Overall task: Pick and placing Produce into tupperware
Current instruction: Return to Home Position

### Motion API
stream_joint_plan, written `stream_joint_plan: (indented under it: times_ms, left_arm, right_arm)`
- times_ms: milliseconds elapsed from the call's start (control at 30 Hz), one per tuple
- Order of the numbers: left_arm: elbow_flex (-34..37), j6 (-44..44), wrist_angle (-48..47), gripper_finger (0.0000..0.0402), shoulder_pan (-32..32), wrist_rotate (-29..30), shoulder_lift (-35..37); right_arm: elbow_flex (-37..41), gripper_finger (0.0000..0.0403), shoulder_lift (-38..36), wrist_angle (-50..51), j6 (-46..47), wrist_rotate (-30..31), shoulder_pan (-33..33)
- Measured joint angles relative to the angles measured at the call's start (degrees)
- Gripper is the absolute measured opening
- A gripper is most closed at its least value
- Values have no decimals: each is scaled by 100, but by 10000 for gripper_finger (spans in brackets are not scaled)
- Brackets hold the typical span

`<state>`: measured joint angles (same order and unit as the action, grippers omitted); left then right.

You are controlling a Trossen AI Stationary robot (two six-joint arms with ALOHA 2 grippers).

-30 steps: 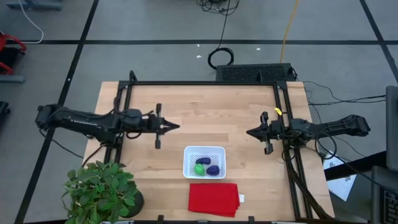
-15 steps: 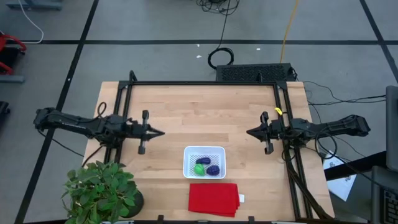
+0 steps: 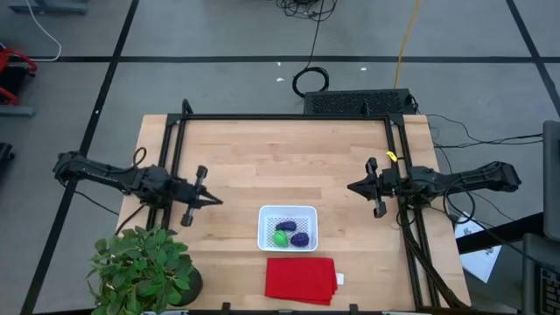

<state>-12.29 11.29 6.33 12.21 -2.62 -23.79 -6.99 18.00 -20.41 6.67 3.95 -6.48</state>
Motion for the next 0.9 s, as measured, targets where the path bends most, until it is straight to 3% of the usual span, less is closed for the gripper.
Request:
stream_joint_plan:
  times_ms: [233,533,900]
  left_arm:
    - [7,-92,-544,0,211,413,100]
    - [7,110,-856,0,451,677,759]
    - [4,86,-1096,0,455,682,1150]
  right_arm:
    - [0,0,1,-39,99,-120,0]
    - [-1,0,0,-58,160,-128,0]
    - [0,0,0,-48,159,-128,0]
